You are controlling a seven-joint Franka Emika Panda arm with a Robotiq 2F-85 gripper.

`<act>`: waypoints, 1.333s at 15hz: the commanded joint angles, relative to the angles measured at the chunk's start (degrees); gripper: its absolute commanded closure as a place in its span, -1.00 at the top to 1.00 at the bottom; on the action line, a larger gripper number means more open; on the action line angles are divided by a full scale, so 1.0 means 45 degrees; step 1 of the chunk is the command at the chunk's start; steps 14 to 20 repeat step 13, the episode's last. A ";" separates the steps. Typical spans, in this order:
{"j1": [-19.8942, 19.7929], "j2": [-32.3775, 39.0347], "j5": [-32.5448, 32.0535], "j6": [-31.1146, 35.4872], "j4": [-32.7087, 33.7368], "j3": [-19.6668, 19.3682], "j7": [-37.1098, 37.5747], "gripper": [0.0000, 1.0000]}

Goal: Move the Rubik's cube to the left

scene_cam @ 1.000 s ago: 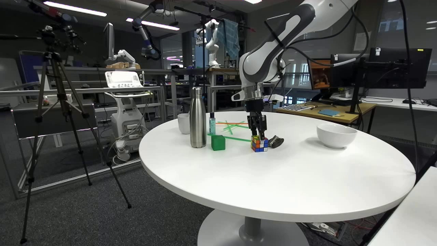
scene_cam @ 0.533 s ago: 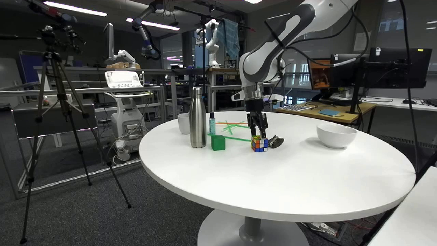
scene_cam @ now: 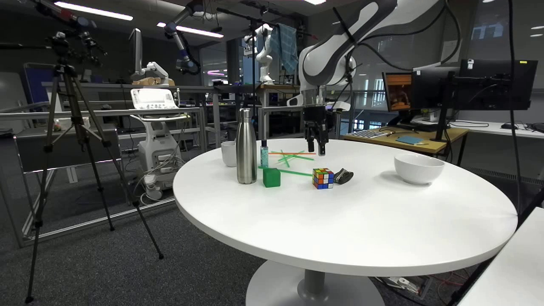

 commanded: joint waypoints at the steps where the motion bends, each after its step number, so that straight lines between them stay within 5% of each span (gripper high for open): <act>1: -0.0213 -0.1354 -0.0157 0.0151 -0.0379 -0.0041 -0.0139 1.00; 9: -0.0323 -0.3706 -0.0165 0.0278 -0.0642 -0.0449 -0.0019 1.00; 20: -0.0177 -0.3021 0.0007 -0.0055 -0.0057 -0.0404 0.0016 1.00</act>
